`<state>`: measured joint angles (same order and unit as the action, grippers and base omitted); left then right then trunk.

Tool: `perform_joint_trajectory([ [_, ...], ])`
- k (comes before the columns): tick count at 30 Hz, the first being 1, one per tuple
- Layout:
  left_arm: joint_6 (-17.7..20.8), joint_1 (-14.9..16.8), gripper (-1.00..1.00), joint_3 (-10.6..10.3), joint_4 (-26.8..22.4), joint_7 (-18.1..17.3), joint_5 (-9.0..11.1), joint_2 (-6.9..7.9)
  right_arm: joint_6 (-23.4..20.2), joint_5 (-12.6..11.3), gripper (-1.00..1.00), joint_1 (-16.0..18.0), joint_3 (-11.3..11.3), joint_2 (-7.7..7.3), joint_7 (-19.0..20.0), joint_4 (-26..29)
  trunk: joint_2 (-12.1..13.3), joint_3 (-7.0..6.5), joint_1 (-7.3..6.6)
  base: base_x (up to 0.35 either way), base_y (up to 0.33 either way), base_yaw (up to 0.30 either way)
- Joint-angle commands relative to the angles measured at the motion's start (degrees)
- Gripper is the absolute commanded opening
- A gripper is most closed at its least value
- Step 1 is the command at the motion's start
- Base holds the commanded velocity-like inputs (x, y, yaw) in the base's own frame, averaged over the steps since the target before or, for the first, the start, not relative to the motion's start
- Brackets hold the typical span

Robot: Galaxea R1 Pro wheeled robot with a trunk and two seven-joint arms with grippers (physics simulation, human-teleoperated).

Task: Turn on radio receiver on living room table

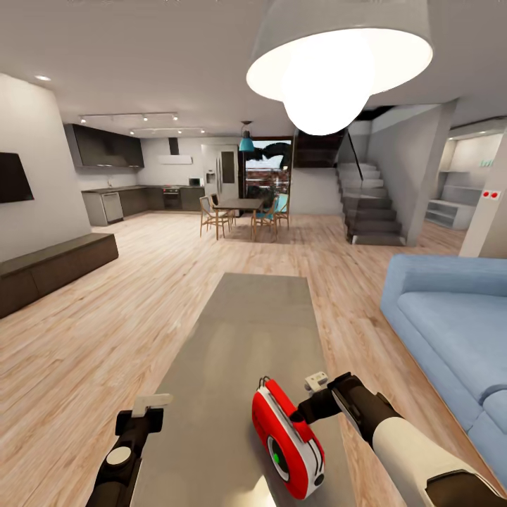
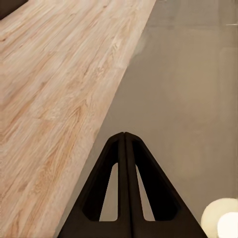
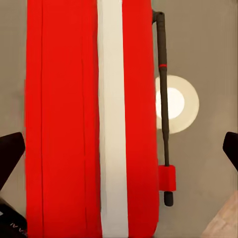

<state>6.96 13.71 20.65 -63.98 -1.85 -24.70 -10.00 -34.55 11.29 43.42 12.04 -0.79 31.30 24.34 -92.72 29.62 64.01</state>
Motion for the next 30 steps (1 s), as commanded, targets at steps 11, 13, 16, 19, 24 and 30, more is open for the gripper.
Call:
perform_joint_trajectory([
  [11, 0.14, -0.01, -1.0, 0.0, 0.0, 0.0, 0.0, 0.0, 0.01, 0.04, 1.0, 0.0, 0.0, 0.0, -0.01, -0.01, 4.43, -1.98, -2.42, 0.0, 0.0, 0.0],
  [13, 0.15, 0.0, -1.0, 0.0, 0.0, 0.0, 0.0, 0.0, 0.01, 0.04, 1.0, 0.0, 0.0, 0.0, -0.01, -0.02, 5.23, -2.34, -2.86, 0.0, 0.0, 0.0],
  [16, 0.18, -0.01, -1.0, 0.0, 0.0, 0.0, 0.0, 0.0, 0.01, 0.04, 1.0, 0.0, 0.0, 0.0, -0.01, -0.03, 6.43, -2.88, -3.52, 0.0, 0.0, 0.0],
  [19, 0.22, -0.02, -1.0, 0.0, 0.0, 0.0, 0.0, 0.0, 0.01, 0.04, 1.0, 0.0, 0.0, 0.0, -0.01, -0.01, 7.63, -3.42, -4.18, 0.0, 0.0, 0.0],
  [24, 0.21, -0.01, -1.0, 0.0, 0.0, 0.0, 0.0, 0.0, 0.01, 0.04, 1.0, 0.0, 0.0, 0.0, -0.01, 0.0, 9.64, -4.31, -5.28, 0.0, 0.0, 0.0],
  [30, 0.25, -0.01, -1.0, 0.0, 0.0, 0.0, 0.0, 0.0, 0.01, 0.04, 1.0, 0.0, 0.0, 0.0, -0.01, 0.0, 12.05, -5.39, -6.6, 0.0, 0.0, 0.0],
])
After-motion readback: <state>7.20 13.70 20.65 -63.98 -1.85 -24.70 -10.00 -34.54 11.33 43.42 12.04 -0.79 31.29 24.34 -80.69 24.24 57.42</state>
